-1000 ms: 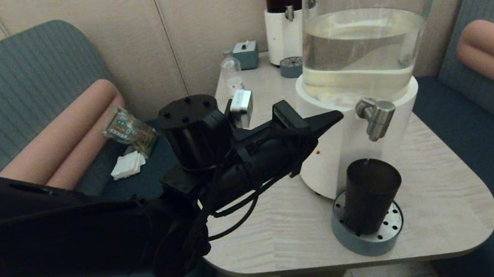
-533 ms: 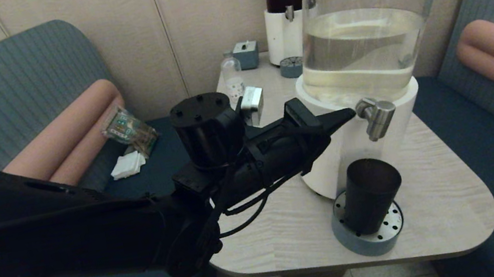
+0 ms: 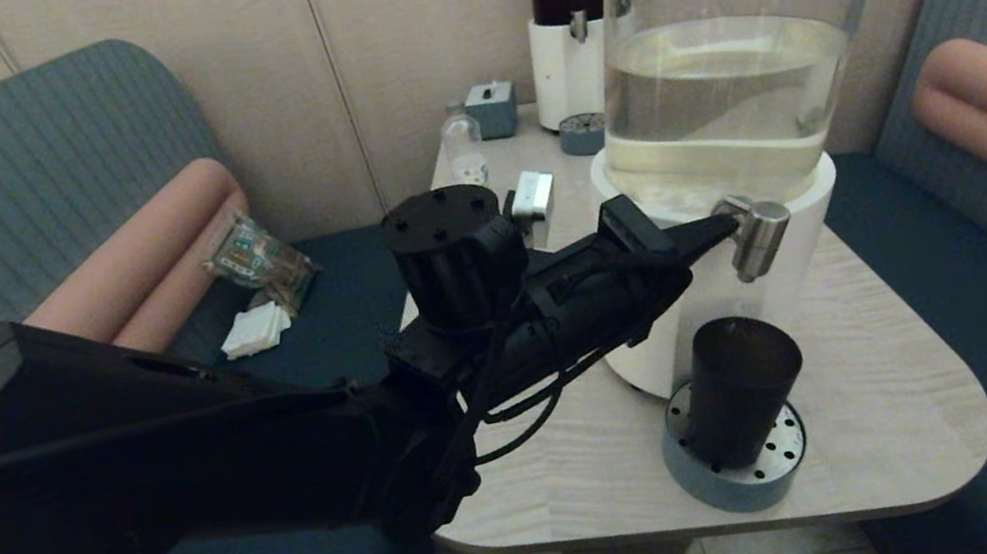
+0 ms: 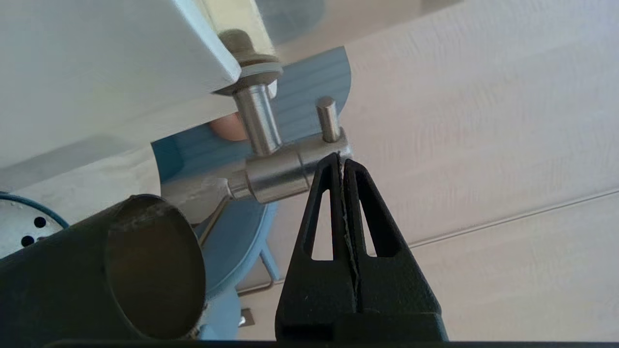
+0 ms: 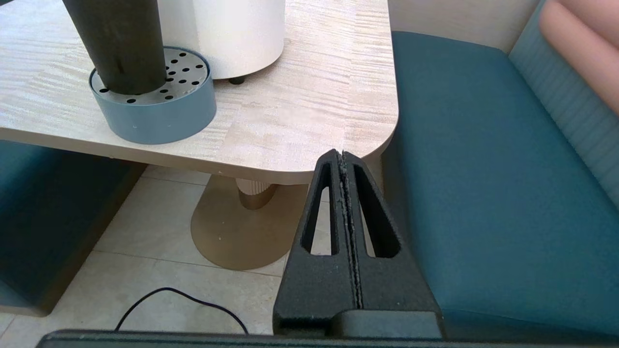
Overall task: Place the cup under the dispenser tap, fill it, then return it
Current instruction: Turn off the faucet
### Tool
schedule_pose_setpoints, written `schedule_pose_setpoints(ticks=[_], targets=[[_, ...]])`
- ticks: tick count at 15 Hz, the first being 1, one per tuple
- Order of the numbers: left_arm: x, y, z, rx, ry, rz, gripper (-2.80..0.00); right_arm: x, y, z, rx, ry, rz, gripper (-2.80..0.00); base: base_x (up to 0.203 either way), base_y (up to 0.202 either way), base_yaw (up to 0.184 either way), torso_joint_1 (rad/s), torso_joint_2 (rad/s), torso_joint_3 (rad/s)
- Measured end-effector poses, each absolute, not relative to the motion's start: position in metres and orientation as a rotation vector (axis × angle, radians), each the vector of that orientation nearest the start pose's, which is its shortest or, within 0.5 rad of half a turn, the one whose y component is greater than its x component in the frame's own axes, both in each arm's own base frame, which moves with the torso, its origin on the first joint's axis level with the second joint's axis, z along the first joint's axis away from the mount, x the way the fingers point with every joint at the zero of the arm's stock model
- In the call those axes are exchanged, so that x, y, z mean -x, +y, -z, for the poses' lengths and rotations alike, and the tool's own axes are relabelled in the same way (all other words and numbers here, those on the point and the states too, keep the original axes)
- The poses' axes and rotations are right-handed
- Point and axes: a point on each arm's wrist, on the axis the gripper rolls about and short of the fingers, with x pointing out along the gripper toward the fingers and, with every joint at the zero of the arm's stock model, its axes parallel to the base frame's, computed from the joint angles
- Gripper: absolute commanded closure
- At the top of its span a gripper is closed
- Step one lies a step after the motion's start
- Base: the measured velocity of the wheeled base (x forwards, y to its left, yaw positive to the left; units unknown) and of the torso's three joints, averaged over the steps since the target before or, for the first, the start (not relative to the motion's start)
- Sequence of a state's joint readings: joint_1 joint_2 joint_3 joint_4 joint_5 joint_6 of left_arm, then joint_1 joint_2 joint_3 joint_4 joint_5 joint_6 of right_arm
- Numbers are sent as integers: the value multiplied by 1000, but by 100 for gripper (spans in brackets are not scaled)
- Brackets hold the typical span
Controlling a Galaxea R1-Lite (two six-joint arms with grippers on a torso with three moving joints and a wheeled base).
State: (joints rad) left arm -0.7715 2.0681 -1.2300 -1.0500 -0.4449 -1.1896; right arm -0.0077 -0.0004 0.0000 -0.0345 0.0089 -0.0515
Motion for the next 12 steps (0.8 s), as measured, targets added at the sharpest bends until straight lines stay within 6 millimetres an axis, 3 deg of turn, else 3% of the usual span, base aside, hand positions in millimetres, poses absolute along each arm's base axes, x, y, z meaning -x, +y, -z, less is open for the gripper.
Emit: schedule_pose_setpoints(ticks=[12], targets=[[-304, -309, -210, 1066, 494, 1211, 0, 23, 0, -79, 52, -35, -1, 0, 0, 0, 0, 0, 0, 0]])
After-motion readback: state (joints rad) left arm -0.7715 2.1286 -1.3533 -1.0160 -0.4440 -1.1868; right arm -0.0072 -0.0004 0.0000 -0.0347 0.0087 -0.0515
